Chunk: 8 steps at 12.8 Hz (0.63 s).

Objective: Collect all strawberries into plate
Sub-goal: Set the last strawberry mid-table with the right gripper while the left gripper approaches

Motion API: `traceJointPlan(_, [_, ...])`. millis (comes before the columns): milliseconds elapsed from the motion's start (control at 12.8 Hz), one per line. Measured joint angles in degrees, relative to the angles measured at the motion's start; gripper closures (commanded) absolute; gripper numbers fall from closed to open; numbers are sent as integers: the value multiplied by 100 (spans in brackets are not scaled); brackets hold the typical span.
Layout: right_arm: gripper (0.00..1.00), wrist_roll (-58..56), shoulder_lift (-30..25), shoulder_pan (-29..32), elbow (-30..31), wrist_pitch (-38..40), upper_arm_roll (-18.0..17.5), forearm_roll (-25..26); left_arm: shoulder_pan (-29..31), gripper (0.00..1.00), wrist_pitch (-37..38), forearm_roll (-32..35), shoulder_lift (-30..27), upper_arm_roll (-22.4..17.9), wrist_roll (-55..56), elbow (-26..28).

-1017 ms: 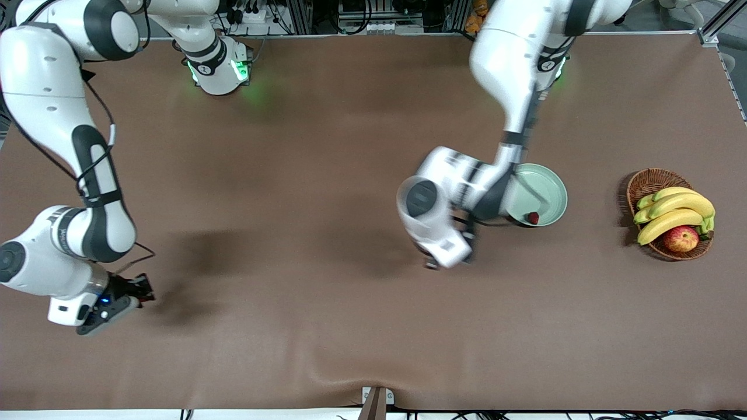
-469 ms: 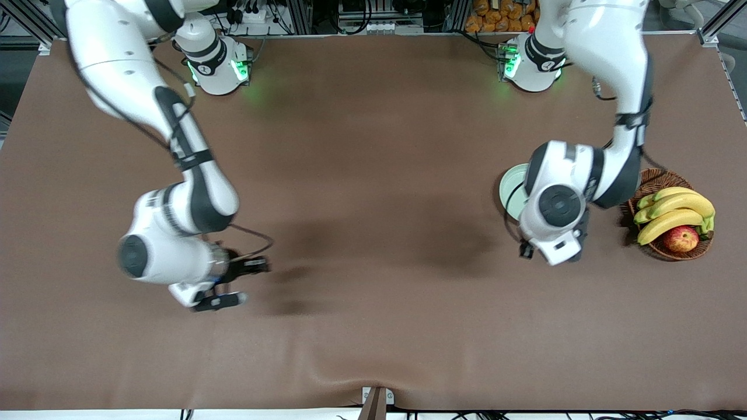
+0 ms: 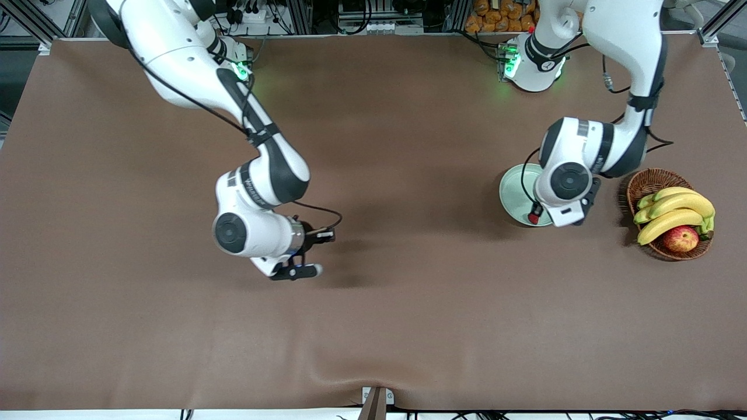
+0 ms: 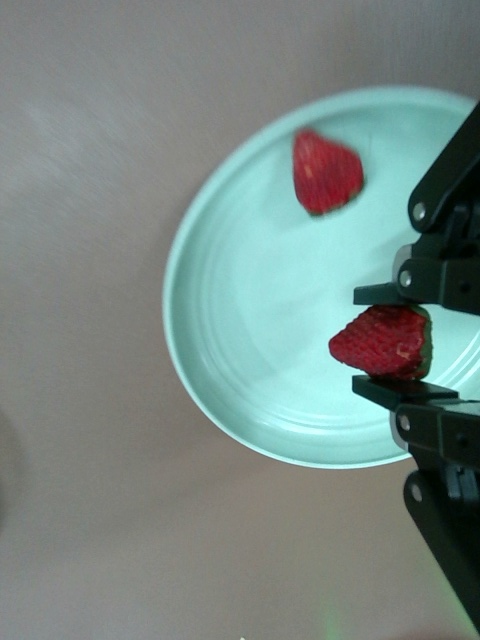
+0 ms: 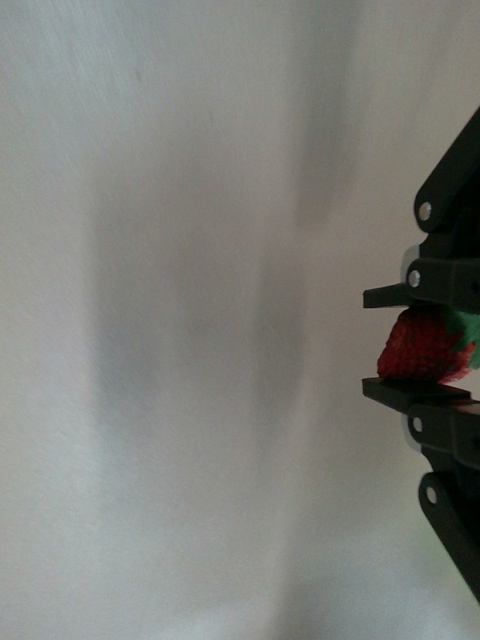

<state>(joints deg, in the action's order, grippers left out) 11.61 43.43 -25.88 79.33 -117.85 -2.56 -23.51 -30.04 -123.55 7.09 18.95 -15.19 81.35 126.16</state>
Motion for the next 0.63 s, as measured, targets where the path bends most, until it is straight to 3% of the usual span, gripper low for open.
traceJointPlan(391, [100,42,485,-580,30,-830,9,-7,-13,0,-262,45,-374,423,-24,-22])
traceJointPlan(469, [88,74,562,-649,35,-933,12,-7,-12,0,-261,45,-525,652,-9,-155])
traceJointPlan(548, [56,119,621,-699,38,-1018,16,-7,-24,0,-254,43,-619,880,72,-367])
traceJointPlan(626, [19,136,668,-731,40,-1088,17,-7,-54,0,-248,0,-639,1039,216,-652])
